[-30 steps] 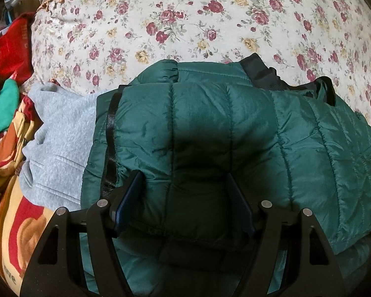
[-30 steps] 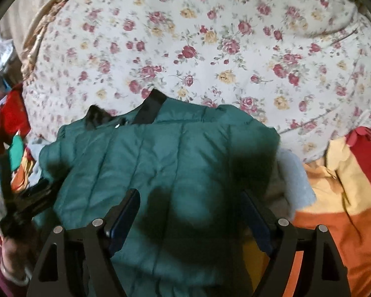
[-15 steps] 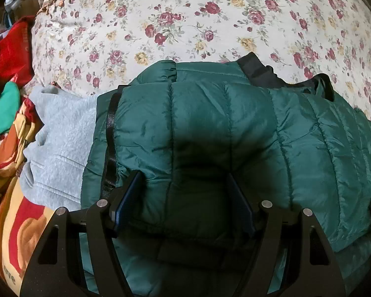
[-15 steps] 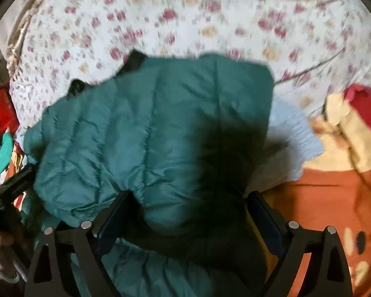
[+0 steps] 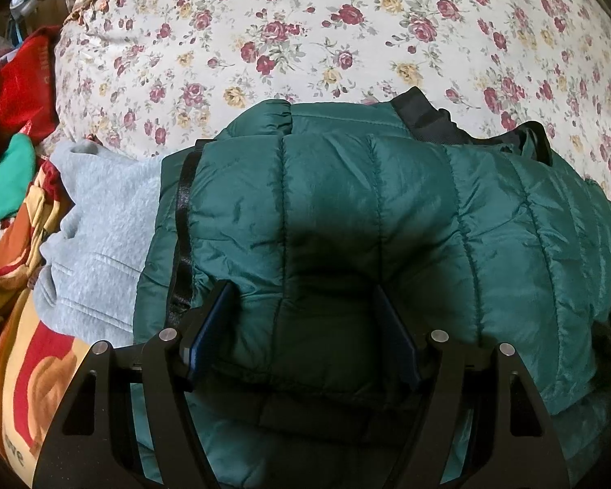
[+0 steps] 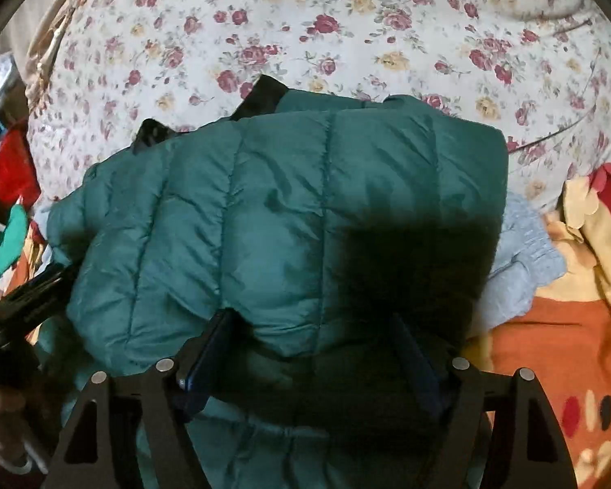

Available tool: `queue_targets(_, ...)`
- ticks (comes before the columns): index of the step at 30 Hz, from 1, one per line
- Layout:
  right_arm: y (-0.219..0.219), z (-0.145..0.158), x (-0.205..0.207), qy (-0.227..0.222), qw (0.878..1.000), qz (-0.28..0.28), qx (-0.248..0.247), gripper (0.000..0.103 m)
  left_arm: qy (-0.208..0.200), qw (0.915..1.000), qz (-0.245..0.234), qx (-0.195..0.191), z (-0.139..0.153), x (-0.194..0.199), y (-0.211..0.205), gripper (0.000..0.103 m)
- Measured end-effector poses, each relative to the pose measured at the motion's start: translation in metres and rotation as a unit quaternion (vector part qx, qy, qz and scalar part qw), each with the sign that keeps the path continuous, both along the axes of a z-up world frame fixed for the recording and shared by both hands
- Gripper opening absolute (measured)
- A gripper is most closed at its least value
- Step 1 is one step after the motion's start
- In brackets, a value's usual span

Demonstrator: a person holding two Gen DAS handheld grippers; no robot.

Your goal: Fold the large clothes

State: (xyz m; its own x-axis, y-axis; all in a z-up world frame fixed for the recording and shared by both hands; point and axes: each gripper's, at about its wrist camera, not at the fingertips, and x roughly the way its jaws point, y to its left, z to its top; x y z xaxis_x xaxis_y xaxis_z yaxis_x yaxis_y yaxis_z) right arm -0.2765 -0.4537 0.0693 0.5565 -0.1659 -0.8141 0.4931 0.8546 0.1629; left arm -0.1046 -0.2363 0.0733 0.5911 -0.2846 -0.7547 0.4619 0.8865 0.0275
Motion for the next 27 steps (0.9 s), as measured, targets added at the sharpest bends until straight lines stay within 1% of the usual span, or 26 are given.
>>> queue_targets(4, 0.002, 0.012, -0.002, 0.001, 1.000, 0.000, 0.004, 0.077, 0.006, 1.0000, -0.003, 0.004, 0.002, -0.002, 0.003, 0.071)
queue_targets(8, 0.003, 0.029, -0.018, -0.023, 1.000, -0.006, 0.017, 0.077, 0.011, 0.9999, -0.004, 0.003, 0.007, -0.006, 0.009, 0.071)
queue_targets(12, 0.004, 0.033, -0.029, -0.025, 1.000, -0.012, 0.014, 0.077, 0.015, 0.9999, -0.003, -0.003, 0.014, -0.012, 0.015, 0.071)
queue_targets(15, 0.003, 0.032, -0.034, -0.022, 0.999, -0.019, 0.017, 0.077, 0.011, 0.9998, -0.003, -0.017, 0.021, -0.018, 0.022, 0.071)
queue_targets(20, 0.000, 0.029, -0.037, -0.006, 0.999, -0.027, 0.024, 0.077, 0.025, 0.9984, 0.010, -0.050, 0.031, -0.018, 0.036, 0.071)
queue_targets(23, 0.003, 0.029, -0.039, 0.002, 0.999, -0.026, 0.025, 0.077, 0.023, 0.9985, 0.013, -0.048, 0.035, -0.021, 0.042, 0.071)
queue_targets(27, 0.011, 0.032, -0.048, 0.013, 0.999, -0.016, 0.030, 0.077, 0.011, 0.9994, 0.007, -0.032, 0.040, -0.032, 0.052, 0.071)
